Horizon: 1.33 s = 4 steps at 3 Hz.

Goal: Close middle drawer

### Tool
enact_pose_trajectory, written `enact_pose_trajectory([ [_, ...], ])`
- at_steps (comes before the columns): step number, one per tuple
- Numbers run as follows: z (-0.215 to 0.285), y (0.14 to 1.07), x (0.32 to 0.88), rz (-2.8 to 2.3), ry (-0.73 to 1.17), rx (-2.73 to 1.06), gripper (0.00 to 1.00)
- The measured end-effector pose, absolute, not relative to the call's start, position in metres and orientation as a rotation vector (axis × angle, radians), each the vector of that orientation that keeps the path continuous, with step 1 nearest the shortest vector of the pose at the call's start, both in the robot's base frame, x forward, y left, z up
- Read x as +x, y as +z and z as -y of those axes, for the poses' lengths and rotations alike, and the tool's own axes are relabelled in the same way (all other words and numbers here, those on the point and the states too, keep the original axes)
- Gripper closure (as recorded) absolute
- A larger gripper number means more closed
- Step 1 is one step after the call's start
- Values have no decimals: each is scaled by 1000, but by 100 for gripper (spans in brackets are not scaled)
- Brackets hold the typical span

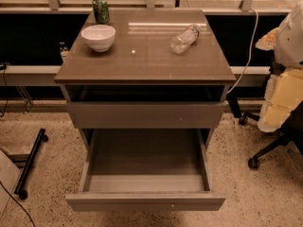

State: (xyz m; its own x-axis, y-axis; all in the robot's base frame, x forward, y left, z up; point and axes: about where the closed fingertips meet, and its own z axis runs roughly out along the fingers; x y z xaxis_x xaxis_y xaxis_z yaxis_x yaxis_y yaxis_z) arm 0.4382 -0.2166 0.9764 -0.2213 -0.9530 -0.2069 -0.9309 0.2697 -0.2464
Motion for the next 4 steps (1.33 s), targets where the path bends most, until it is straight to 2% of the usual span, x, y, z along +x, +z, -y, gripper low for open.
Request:
enact_pose_trajectory([
  [1, 215, 976, 437, -2225, -96, -1722, 3],
  [3, 191, 929, 408, -2211, 91, -1676, 48],
  [4, 170, 868, 391, -2221, 205, -1638, 79],
])
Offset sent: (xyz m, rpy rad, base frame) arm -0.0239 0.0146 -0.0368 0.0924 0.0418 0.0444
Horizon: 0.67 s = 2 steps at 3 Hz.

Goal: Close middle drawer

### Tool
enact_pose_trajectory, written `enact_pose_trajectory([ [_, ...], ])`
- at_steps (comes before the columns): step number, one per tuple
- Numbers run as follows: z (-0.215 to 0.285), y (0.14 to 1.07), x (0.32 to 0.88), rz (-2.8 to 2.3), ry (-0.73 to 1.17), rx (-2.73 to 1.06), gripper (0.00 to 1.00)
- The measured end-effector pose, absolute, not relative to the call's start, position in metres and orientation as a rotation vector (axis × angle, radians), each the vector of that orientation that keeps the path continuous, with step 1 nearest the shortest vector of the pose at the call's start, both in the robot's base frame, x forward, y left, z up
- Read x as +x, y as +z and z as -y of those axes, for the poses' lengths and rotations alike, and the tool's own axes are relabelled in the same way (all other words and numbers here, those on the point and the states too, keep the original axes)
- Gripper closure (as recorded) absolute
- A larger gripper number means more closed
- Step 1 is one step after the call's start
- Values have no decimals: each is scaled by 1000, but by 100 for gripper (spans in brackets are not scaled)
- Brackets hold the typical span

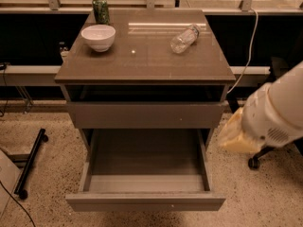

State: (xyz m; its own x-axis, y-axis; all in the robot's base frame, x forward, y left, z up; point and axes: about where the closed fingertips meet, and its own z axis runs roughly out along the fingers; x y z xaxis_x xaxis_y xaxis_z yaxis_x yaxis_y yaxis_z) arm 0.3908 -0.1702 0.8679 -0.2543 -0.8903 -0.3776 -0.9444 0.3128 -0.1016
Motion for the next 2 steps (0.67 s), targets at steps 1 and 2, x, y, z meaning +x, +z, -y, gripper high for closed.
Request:
enact_pose_trajectory([
  [1, 164, 823, 386, -2236, 284, -1581, 100],
  [2, 164, 823, 386, -2236, 284, -1581, 100],
])
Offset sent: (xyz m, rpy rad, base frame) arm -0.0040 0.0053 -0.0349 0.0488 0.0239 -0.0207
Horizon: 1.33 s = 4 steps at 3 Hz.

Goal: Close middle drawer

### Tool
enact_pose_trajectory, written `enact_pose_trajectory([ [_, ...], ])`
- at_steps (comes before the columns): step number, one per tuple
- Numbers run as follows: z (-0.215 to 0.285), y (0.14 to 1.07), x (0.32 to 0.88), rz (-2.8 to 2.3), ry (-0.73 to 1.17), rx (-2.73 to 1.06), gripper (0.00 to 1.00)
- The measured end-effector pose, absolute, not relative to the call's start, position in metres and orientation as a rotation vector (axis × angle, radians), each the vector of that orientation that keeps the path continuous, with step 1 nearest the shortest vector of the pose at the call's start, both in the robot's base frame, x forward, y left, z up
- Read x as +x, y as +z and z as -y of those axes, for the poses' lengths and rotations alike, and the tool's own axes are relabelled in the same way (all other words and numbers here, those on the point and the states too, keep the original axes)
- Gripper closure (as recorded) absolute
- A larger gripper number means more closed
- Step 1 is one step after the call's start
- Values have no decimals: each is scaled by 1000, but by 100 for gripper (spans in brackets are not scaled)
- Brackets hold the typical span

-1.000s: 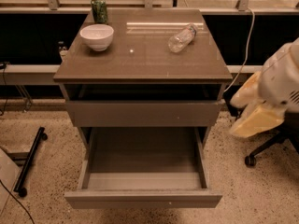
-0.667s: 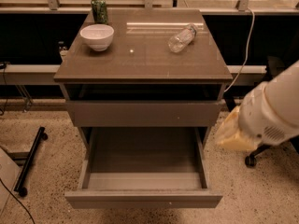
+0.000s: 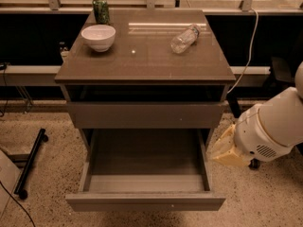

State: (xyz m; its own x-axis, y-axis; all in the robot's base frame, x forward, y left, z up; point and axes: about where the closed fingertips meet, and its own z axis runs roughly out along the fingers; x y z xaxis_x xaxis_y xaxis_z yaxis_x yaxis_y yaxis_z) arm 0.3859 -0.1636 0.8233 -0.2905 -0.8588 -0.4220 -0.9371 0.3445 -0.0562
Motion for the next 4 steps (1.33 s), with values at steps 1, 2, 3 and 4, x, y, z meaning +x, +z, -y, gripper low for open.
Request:
enact_pose_trajectory([
  [1, 149, 799, 382, -2239, 376, -1544, 100],
  [2, 135, 769, 380, -2237, 487, -1481, 100],
  [3, 123, 736, 383, -2224, 568, -1410, 100],
  [4, 114, 700, 386, -2222, 615, -1342, 100],
])
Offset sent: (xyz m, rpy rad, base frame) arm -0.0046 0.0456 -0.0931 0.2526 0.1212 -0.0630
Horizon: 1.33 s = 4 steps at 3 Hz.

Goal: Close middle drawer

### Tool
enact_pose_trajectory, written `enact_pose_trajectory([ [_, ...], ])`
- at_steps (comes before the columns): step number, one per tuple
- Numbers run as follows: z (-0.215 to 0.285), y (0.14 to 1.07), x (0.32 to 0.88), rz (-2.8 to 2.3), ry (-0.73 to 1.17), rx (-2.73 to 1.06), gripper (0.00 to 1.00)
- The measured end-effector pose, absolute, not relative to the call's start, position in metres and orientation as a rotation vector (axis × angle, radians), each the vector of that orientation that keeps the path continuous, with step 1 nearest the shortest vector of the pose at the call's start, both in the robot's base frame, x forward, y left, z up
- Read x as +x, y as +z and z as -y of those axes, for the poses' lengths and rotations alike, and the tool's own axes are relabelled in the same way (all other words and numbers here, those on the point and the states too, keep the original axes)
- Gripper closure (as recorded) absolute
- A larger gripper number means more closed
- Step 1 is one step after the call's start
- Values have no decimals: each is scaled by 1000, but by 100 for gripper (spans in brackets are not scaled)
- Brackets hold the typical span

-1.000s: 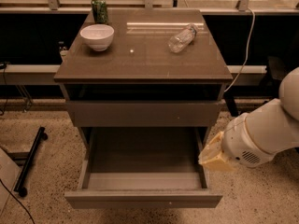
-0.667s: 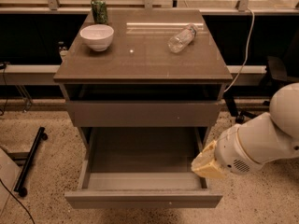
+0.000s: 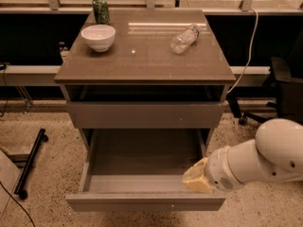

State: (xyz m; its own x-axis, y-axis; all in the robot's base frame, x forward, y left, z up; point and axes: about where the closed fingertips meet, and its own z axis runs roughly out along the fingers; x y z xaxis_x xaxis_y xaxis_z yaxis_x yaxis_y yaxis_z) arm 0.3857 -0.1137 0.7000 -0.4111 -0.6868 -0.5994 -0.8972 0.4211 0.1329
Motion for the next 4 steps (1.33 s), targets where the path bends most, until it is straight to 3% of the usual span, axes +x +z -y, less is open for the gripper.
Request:
enact_pose_trajectory([
  [1, 112, 644, 392, -2234, 697, -1271, 100],
  [4, 115, 593, 396, -2248, 708, -1170, 100],
])
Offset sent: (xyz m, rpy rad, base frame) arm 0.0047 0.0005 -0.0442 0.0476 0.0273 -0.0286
